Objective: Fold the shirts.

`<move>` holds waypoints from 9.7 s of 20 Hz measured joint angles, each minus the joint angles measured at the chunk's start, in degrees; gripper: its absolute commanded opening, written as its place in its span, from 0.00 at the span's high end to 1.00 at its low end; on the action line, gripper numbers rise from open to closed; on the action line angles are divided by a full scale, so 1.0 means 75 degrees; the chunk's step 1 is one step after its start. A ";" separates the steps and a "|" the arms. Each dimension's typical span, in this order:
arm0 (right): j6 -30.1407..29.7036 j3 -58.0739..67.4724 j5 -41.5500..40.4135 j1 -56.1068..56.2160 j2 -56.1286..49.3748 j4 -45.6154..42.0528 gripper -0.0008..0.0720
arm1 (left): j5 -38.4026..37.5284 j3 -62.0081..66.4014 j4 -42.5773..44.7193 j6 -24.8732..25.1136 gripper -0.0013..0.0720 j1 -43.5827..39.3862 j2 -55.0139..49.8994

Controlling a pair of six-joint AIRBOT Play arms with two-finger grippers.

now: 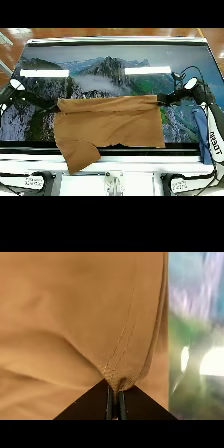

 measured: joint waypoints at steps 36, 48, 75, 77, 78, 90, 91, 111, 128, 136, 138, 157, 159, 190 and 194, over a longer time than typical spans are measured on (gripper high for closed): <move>-0.0289 -0.1775 0.1647 -0.3258 0.2180 -0.0836 0.21 | 0.0356 -0.5441 -0.0933 0.0291 0.47 0.0691 0.2299; -0.1218 -0.4001 0.1682 -0.3261 0.2183 0.0309 0.21 | 0.0600 -0.5555 -0.1040 0.0493 0.93 0.0268 0.2573; -0.2314 -0.1810 -0.0956 -0.1542 0.1221 0.3544 0.90 | 0.1431 -0.1163 -0.1612 0.1521 0.93 0.0347 0.2092; -0.2127 -0.1224 -0.0956 -0.1343 0.0653 0.3485 0.90 | 0.1550 -0.0758 -0.1824 0.1533 0.92 0.0297 0.1440; -0.2052 -0.0997 -0.0979 -0.1207 0.0370 0.3448 0.90 | 0.1568 -0.0600 -0.1871 0.1507 0.93 0.0289 0.1128; -0.1512 -0.0373 -0.1536 -0.0650 -0.0495 0.2235 0.12 | 0.1169 0.0385 -0.2113 0.1040 0.11 0.0796 -0.0455; -0.1507 -0.0373 -0.1370 -0.0799 -0.0385 0.2063 0.12 | 0.0895 0.0551 -0.2159 0.1032 0.11 0.0901 -0.0446; -0.1128 -0.0385 -0.0414 -0.0941 -0.0475 0.3328 0.90 | 0.1370 0.0938 -0.3016 0.1043 0.92 -0.1504 0.0289; 0.0361 -0.0382 0.1373 -0.0927 0.4226 0.3369 0.90 | 0.3844 0.1909 -0.6059 0.1361 0.93 -0.6012 -0.2629; 0.0973 -0.0382 0.0516 0.0379 0.4281 0.3410 0.90 | 0.3194 0.2547 -0.2754 0.0181 0.93 -0.4450 -0.1684; 0.1026 -0.0382 -0.0189 0.1408 0.3891 0.3483 0.90 | 0.2567 0.2573 -0.1413 -0.0210 0.93 -0.3299 -0.0848; 0.1174 0.1070 -0.0399 0.3946 -0.0431 0.3107 0.04 | 0.0819 0.2116 0.0551 -0.0443 0.93 0.1070 0.3751; 0.1638 0.1046 0.0533 0.3130 -0.0233 0.1705 0.04 | 0.0819 0.1938 0.0554 -0.0408 0.93 0.1064 0.3765; 0.0420 0.2162 0.2119 -0.3873 0.1810 0.1428 0.89 | 0.0982 0.1588 -0.1224 -0.0388 0.93 0.0157 0.4266; 0.0560 0.2180 0.2189 -0.5636 0.2206 0.0965 0.89 | 0.0857 0.1588 -0.1253 -0.0391 0.93 0.0157 0.4809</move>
